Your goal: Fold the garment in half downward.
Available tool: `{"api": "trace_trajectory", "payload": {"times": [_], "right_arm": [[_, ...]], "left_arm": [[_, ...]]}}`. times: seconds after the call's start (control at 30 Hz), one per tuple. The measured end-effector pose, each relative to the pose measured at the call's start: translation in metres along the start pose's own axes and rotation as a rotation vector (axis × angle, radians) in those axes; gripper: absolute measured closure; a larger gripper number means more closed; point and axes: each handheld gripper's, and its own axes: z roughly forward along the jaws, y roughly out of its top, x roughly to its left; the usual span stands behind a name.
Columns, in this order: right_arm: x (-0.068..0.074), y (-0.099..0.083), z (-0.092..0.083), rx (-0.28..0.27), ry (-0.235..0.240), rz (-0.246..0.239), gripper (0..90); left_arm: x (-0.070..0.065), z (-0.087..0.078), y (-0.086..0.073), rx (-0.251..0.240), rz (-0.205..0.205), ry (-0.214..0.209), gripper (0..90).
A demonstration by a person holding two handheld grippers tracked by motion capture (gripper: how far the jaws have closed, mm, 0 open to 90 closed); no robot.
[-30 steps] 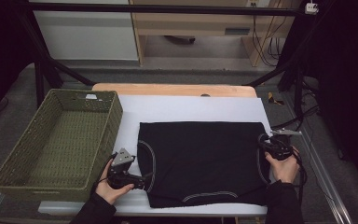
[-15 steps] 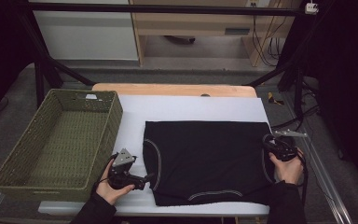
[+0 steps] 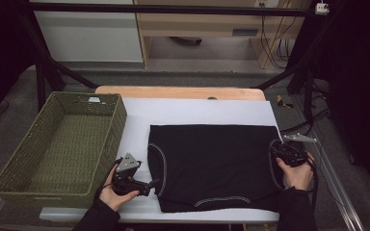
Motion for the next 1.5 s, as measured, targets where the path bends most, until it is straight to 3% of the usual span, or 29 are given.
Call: {"api": "trace_trajectory", "payload": {"times": [0.13,0.23,0.4,0.57,0.73,0.87,1.07,1.23,1.5], "right_arm": [[0.007,0.004,-0.009,-0.072,0.015,0.000,31.5],[0.017,0.008,-0.010,-0.111,0.087,-0.010,23.6],[0.049,0.016,-0.008,-0.148,0.256,-0.048,14.4],[0.075,0.020,-0.010,-0.168,0.352,-0.096,10.2],[0.087,0.020,-0.014,-0.187,0.443,-0.084,6.2],[0.095,0.016,-0.015,-0.192,0.457,-0.097,4.9],[0.110,0.004,-0.015,-0.152,0.494,-0.138,2.2],[0.116,-0.003,-0.017,-0.157,0.531,-0.118,2.7],[0.120,-0.010,-0.022,-0.162,0.533,-0.134,1.9]], "left_arm": [[-0.001,0.000,0.001,-0.001,0.003,-0.007,0.5],[-0.001,0.001,0.001,0.004,0.009,-0.011,0.5],[-0.003,0.002,0.001,0.012,0.026,-0.023,0.5],[-0.005,0.000,0.004,0.001,0.016,-0.028,0.5],[-0.003,0.000,0.006,-0.001,0.004,-0.023,0.6],[-0.001,0.002,0.010,0.002,-0.005,-0.006,0.6],[0.000,0.005,0.022,-0.002,-0.014,-0.001,0.6],[0.004,0.007,0.032,-0.017,-0.026,0.002,0.6],[0.011,0.016,0.043,-0.021,-0.048,0.019,0.6]]}}
